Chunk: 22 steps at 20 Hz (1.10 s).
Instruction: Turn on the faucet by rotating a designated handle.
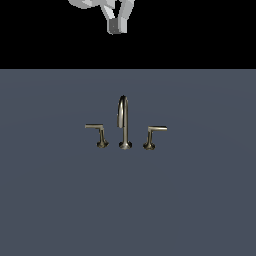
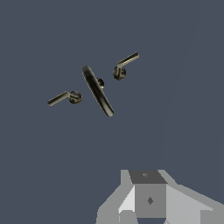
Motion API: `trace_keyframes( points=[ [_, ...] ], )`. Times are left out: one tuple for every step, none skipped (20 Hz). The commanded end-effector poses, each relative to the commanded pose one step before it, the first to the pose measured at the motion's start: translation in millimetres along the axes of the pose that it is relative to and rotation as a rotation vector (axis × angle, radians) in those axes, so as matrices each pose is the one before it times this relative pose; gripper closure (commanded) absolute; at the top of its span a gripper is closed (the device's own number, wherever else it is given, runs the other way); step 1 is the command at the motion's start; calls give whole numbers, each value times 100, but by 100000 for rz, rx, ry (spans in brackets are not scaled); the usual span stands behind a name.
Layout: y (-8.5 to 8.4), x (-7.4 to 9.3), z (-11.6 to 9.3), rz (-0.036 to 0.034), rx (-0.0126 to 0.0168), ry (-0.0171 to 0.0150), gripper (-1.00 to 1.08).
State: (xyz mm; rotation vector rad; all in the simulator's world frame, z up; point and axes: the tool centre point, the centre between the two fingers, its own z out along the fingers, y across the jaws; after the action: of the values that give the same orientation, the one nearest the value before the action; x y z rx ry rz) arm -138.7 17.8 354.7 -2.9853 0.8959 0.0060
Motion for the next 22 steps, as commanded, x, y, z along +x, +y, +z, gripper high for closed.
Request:
trace_keyframes(
  points=[
    [-714,1278,1624,6513,71,124,108],
    [-282,506,632,2527,-5,36,108],
    [-281,505,630,2518,-6,37,108],
    [-280,504,628,2510,-7,37,108],
    [-279,504,625,2502,-9,38,108],
    [-277,503,623,2494,-10,38,108],
    [-276,503,621,2488,-12,39,108],
    [-275,502,619,2480,-14,41,108],
    [-274,502,617,2475,-16,42,108],
    [-273,503,615,2471,-19,44,108],
    [-272,503,614,2469,-21,46,108],
    [-271,505,614,2469,-24,48,108],
    [-271,506,614,2471,-27,51,108],
    [-270,509,615,2477,-30,53,108],
    [-271,512,617,2486,-34,56,108],
    [-271,516,620,2499,-37,60,108],
    [-272,520,624,2516,-40,63,108],
    [-274,527,628,2539,-44,67,108],
    [-276,534,635,2566,-48,71,108],
    [-279,542,642,2599,-51,76,108],
    [-282,552,651,2638,-55,80,108],
    [-287,562,661,2682,-58,85,108]
  ],
)
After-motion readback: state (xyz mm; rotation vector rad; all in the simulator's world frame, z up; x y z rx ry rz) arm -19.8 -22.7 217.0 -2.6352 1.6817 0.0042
